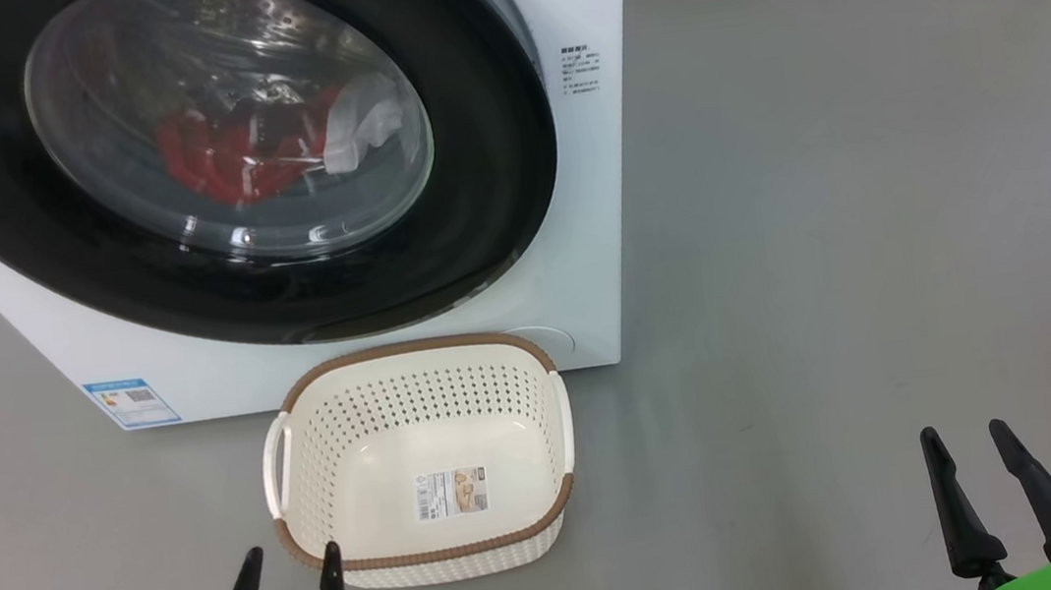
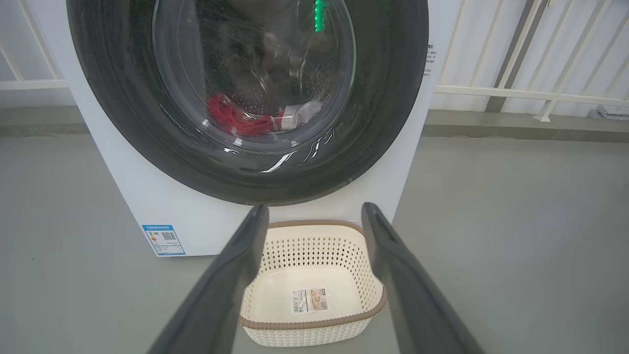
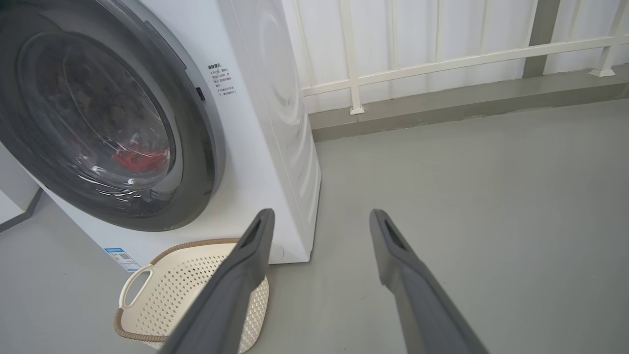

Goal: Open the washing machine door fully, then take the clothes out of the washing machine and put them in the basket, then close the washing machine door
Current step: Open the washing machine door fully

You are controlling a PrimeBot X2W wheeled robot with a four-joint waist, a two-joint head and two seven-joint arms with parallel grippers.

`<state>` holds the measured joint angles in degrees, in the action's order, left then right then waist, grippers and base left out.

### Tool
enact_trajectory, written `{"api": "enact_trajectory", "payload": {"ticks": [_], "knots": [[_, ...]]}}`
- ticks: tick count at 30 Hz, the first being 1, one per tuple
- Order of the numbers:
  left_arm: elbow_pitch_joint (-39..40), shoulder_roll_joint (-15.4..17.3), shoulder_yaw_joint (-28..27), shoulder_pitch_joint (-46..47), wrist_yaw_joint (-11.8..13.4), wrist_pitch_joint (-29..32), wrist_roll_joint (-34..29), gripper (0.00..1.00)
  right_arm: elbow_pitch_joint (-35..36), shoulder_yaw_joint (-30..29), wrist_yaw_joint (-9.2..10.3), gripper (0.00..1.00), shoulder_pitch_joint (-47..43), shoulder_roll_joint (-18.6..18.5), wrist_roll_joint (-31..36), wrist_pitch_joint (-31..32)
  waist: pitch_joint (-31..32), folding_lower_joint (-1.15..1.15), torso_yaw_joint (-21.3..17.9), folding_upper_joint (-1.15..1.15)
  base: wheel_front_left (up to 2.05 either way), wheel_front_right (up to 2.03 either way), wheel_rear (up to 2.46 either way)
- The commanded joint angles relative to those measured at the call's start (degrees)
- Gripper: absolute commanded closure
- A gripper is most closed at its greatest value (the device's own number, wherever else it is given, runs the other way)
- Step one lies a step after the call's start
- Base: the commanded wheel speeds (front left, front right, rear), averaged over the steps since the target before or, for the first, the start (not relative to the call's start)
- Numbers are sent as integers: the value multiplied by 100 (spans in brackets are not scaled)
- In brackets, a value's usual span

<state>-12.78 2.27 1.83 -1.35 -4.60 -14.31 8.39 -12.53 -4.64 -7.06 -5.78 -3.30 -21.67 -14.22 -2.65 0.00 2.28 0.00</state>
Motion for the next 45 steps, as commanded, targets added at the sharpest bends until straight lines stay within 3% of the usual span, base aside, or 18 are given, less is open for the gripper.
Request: {"api": "enact_trajectory", "payload": {"ticks": [1,2,3,4,5,22,32,39,45], "knots": [[130,61,-187,8,-20,-69,29,0,172,135,-43,0,35,-73,-2,-78,12,0,-4,0,0,0,0],[140,61,-180,4,-16,-69,34,0,181,156,-43,0,53,-66,-73,-78,8,0,-6,0,0,0,0],[150,61,-171,5,-13,-69,43,0,205,169,-43,59,84,-62,-129,-78,6,0,-4,0,0,0,0],[161,61,-158,10,-12,-69,58,0,231,179,-43,85,125,-59,-161,-78,-4,0,-2,0,0,0,0],[169,61,-143,16,-9,-69,70,0,254,200,-43,100,176,-56,-179,-78,-16,0,-1,0,0,0,0],[268,61,195,443,20,-69,328,0,228,900,-43,100,2654,-23,-1498,-78,-596,0,299,0,0,0,0],[297,61,302,924,-45,-69,370,0,-229,1491,-43,100,4311,-428,-2115,-78,-1388,0,540,0,0,0,0],[282,61,450,1314,-76,-69,427,0,-674,2317,-43,100,5230,-877,-3426,-30,-1863,0,682,0,0,0,0],[264,61,615,1585,-66,-69,543,0,-795,2898,-43,100,5895,-1255,-4559,380,-2189,0,795,0,0,0,0]]}}
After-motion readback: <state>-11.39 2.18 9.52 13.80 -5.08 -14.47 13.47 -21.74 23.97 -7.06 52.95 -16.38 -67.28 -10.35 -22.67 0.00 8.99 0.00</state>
